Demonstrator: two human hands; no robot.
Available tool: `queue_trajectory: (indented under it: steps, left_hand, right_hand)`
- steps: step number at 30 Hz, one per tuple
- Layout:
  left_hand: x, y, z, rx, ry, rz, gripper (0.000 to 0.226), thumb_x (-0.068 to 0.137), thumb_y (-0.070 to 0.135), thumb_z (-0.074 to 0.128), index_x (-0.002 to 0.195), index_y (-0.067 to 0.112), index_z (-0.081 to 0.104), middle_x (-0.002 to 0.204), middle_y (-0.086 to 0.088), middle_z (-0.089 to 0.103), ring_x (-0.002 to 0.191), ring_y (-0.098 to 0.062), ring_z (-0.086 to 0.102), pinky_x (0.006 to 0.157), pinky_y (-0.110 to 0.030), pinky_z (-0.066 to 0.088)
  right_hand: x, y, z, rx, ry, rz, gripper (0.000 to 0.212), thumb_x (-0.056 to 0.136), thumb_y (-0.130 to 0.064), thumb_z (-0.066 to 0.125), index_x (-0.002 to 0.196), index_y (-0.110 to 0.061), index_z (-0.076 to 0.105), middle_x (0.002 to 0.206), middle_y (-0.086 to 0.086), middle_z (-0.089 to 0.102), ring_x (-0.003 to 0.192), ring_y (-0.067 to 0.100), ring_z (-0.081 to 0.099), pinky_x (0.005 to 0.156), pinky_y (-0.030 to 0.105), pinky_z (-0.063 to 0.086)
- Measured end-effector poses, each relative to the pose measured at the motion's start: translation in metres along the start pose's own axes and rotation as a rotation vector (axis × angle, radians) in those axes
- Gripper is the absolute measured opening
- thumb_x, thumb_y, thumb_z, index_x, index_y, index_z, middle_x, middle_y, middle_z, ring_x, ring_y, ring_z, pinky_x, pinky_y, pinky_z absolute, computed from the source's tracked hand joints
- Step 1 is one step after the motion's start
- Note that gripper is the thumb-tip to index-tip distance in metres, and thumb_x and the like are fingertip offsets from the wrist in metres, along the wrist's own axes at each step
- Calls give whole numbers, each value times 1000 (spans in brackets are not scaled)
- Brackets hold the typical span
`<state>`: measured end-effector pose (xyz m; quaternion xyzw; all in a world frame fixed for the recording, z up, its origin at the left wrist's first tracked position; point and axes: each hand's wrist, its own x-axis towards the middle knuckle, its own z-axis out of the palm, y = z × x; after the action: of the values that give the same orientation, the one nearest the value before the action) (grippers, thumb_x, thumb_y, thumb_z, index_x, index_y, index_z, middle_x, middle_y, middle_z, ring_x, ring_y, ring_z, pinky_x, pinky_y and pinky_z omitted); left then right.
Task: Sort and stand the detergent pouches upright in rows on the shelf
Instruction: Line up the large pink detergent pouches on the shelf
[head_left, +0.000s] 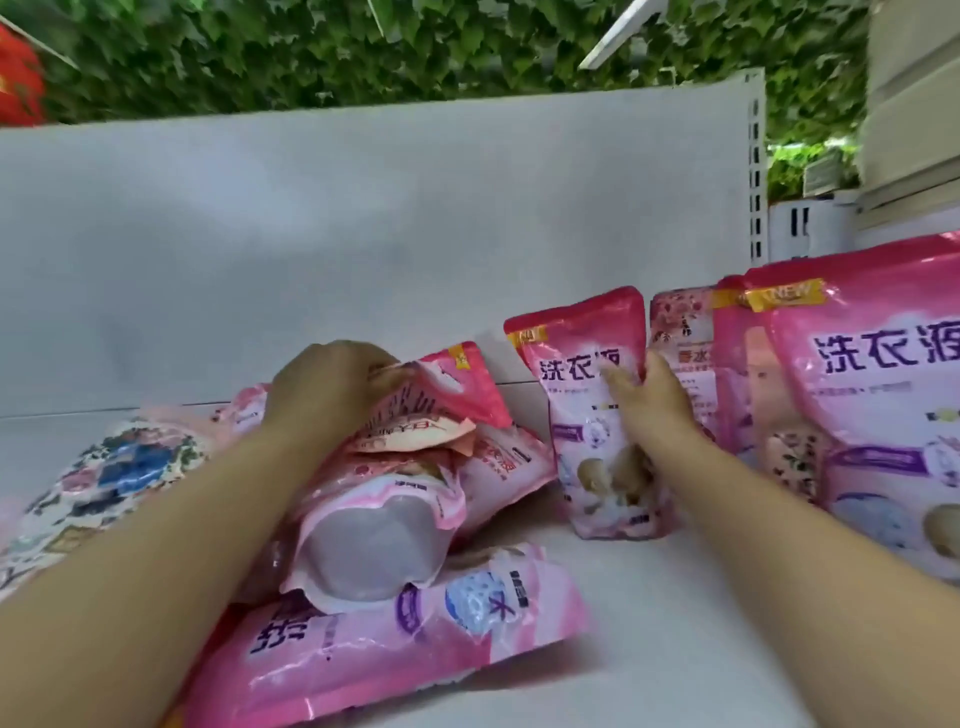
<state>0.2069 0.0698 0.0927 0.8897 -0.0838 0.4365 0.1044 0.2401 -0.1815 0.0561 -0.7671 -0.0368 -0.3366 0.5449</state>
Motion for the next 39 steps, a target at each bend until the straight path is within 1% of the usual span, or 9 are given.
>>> queue_trajectory:
  steps: [2, 6, 13, 19, 26, 29, 33, 35, 39]
  left_hand:
    - [0, 0, 0, 5, 0, 24, 41, 86, 50, 50, 83, 15, 70, 86, -10, 68, 79, -29, 55, 66, -32, 40]
    - [-8, 2, 7, 14, 32, 49, 37, 87, 47, 51, 91, 17, 71, 91, -12, 69, 86, -33, 57, 68, -33, 41]
    - [-15, 0, 10, 15, 87, 76, 33, 88, 44, 51, 92, 19, 72, 87, -14, 69, 79, -32, 55, 62, -32, 36]
    - [-14, -1, 10, -5, 94, 40, 34, 86, 45, 54, 92, 18, 73, 88, -15, 69, 85, -34, 57, 67, -34, 40]
    - [-17, 4, 11, -42, 48, -6, 52, 75, 62, 46, 96, 22, 72, 92, -10, 70, 87, -30, 56, 67, -31, 38]
    - [-20, 6, 8, -39, 17, -18, 68, 63, 71, 31, 88, 23, 72, 81, -8, 68, 77, -25, 50, 65, -31, 37]
    - [-13, 12, 2, -284, -2, -149, 51, 87, 59, 33, 76, 21, 65, 59, 2, 49, 70, -25, 49, 56, -31, 35]
    - [-3, 11, -12, -527, 74, -278, 39, 93, 47, 40, 98, 20, 68, 69, 2, 48, 72, -23, 52, 53, -27, 43]
    - [15, -2, -23, -158, -52, -188, 47, 92, 49, 41, 118, 14, 60, 118, -8, 61, 109, -26, 52, 86, -30, 38]
  right_hand:
    - [3, 5, -3, -99, -130, 209, 84, 84, -51, 56, 146, -14, 12, 146, 15, 33, 130, 33, 36, 101, 42, 34]
    - [5, 25, -4, -192, -302, 479, 164, 10, -76, 73, 143, -24, -7, 113, 19, 42, 114, 32, 48, 85, 45, 43]
    - [8, 54, 9, 254, -54, 316, 75, 76, -24, 72, 138, -18, 31, 136, 7, 47, 123, 33, 45, 101, 47, 38]
    - [5, 49, 30, 327, -35, 287, 46, 85, -26, 63, 126, -13, 46, 122, 6, 58, 114, 29, 55, 100, 46, 42]
    - [6, 49, 36, 48, -55, 173, 56, 90, -37, 53, 134, -10, 31, 134, 8, 48, 119, 27, 47, 80, 26, 32]
    - [5, 49, 34, -38, -85, 173, 61, 89, -39, 54, 136, -10, 28, 135, 10, 47, 120, 29, 47, 83, 29, 35]
    - [-1, 39, 27, -377, -12, 112, 75, 86, -46, 56, 141, -9, 22, 143, 15, 33, 128, 32, 37, 98, 42, 38]
    - [-11, 24, 21, -483, 107, -129, 74, 88, -44, 53, 145, -11, 18, 148, 12, 24, 135, 28, 26, 107, 40, 28]
    - [-31, -4, 35, -358, -54, -345, 44, 91, -42, 49, 124, -13, 55, 128, 6, 48, 119, 21, 42, 95, 30, 33]
